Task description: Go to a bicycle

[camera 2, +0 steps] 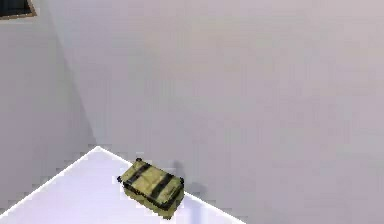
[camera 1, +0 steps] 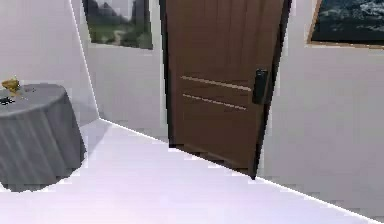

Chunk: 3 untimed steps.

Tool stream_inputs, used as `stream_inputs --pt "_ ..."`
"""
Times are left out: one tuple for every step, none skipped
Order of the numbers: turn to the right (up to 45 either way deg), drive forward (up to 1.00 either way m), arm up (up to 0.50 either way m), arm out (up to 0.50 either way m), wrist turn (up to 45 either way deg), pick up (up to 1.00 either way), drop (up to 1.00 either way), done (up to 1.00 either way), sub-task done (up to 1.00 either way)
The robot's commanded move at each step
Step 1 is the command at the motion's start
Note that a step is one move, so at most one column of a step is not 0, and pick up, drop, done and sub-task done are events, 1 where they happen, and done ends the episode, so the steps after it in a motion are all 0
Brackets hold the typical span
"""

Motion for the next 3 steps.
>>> stream_inputs --pt "-45.0 0.00 0.00 0.00 0.0 0.00 0.00 0.00 0.00" --pt "-18.0 0.00 0.00 0.00 0.0 0.00 0.00 0.00 0.00" --pt "0.0 1.00 0.00 0.00 0.0 0.00 0.00 0.00 0.00"
